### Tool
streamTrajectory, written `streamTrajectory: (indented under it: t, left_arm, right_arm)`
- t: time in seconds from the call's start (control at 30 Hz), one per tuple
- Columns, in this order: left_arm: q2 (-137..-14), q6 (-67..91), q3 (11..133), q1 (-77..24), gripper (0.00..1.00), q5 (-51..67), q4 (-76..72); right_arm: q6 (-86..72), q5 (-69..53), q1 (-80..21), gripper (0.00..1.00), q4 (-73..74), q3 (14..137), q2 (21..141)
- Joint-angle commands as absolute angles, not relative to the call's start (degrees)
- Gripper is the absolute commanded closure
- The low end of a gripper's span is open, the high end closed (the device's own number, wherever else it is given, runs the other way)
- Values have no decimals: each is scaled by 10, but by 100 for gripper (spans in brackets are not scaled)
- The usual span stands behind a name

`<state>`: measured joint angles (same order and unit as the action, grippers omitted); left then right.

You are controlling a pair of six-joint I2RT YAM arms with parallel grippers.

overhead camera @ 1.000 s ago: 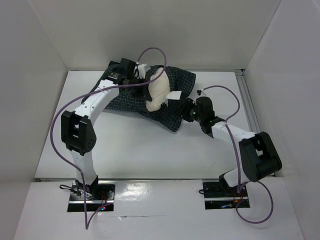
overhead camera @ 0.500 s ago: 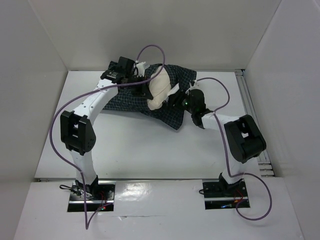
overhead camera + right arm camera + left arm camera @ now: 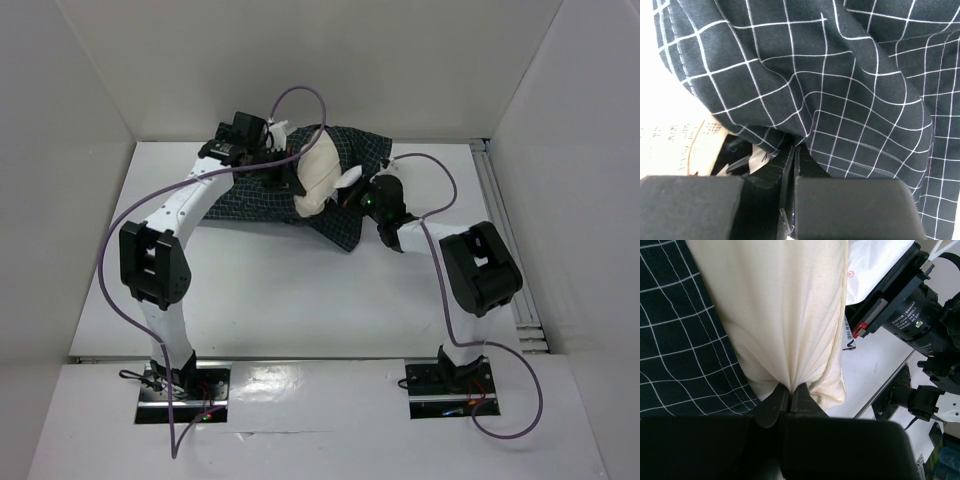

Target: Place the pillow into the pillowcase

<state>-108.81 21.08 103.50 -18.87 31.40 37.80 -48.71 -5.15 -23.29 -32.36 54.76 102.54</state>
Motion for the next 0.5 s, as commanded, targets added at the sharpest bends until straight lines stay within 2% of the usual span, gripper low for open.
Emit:
streamTrajectory:
  t: [0.0, 0.1, 0.23, 0.3, 0.47]
  left_arm:
    - [-1064, 224, 1040, -185, 100, 357, 330]
    - [-1064, 230, 1029, -180, 100, 357, 319]
    - [-1064, 249, 1034, -187, 100, 298, 319]
    - [-1080, 249, 1034, -192, 100, 278, 319]
    - [-1103, 272, 1011, -203, 100, 273, 289]
  right_arm:
    - [-478, -25, -237, 100, -385, 539, 997]
    - [-460, -27, -237, 100, -396, 498, 944]
    - [-418, -96, -237, 100, -387, 483, 887]
    - [-417, -145, -237, 100, -435, 454, 855]
    - [-459, -312, -237, 100, -518, 460, 862]
